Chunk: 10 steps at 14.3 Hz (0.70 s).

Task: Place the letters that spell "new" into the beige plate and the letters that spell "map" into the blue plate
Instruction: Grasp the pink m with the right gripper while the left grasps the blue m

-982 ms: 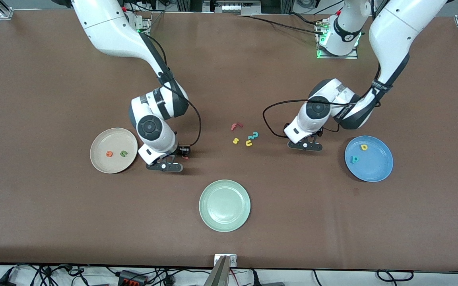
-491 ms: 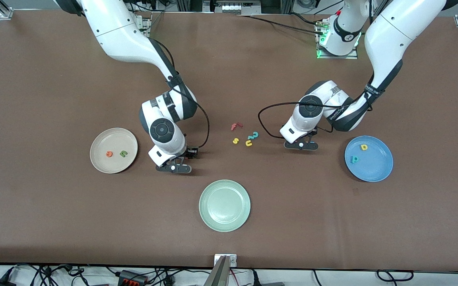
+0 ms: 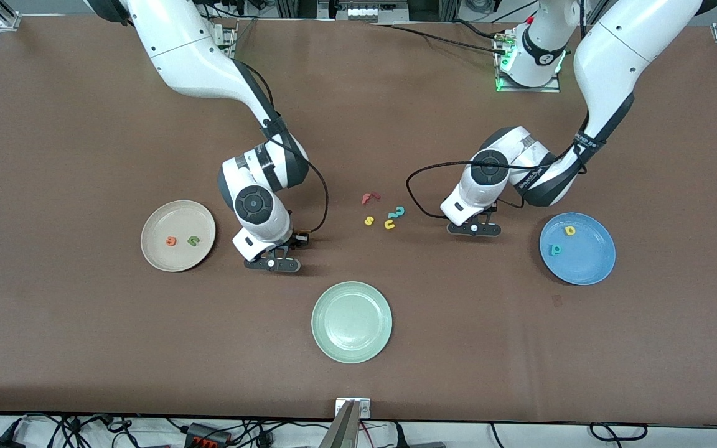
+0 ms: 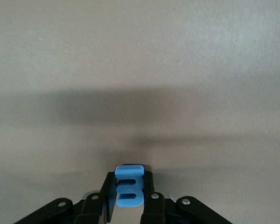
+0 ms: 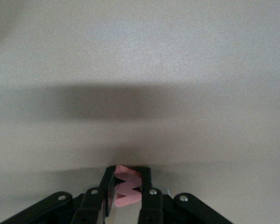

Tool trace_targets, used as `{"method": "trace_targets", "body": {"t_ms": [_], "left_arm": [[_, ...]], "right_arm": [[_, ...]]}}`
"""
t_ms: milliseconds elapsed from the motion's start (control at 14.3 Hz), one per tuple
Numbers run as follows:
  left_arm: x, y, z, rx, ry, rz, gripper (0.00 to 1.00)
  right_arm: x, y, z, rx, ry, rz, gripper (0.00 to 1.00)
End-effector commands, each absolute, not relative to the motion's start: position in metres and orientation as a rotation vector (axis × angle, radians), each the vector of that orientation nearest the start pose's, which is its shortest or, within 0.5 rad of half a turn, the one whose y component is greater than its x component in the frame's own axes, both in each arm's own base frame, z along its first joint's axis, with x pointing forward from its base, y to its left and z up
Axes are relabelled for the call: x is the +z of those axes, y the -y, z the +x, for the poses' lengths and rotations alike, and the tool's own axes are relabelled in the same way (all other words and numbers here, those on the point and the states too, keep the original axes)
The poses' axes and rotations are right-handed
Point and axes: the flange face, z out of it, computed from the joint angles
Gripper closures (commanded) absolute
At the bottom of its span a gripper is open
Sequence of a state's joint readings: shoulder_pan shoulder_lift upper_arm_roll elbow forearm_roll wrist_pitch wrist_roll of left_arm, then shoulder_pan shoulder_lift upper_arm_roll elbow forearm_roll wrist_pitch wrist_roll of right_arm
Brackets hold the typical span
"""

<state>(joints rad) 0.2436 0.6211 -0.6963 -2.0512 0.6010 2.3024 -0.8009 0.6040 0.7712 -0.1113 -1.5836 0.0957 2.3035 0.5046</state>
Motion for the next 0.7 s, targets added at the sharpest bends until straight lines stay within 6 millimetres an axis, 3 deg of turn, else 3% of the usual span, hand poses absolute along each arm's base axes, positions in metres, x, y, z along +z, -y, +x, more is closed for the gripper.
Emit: {"method": "trace_targets", "body": {"t_ms": [0, 140, 280, 491, 631], "left_arm": [[0.227, 0.215, 0.546, 0.18, -0.021, -3.004, 0.94], [0.256, 0.181, 0.57, 0.235, -0.104, -2.98, 0.94], [0.271, 0.148, 0.589, 0.28, -0.207, -2.953, 0.94], [0.279, 0.081, 0.614, 0.313, -0.304, -2.961, 0.94], [0.265, 0.027, 0.627, 0.337, -0.37, -2.958, 0.93]], "right_arm": [[0.205, -0.322, 0.619, 0.041, -0.103, -3.168, 0.86], [0.24, -0.287, 0.627, 0.142, -0.091, -3.187, 0.86], [0.272, -0.233, 0.632, 0.242, -0.098, -3.193, 0.85], [0.273, -0.168, 0.62, 0.323, -0.079, -3.192, 0.85], [0.265, -0.128, 0.612, 0.368, -0.064, -3.226, 0.85]]}}
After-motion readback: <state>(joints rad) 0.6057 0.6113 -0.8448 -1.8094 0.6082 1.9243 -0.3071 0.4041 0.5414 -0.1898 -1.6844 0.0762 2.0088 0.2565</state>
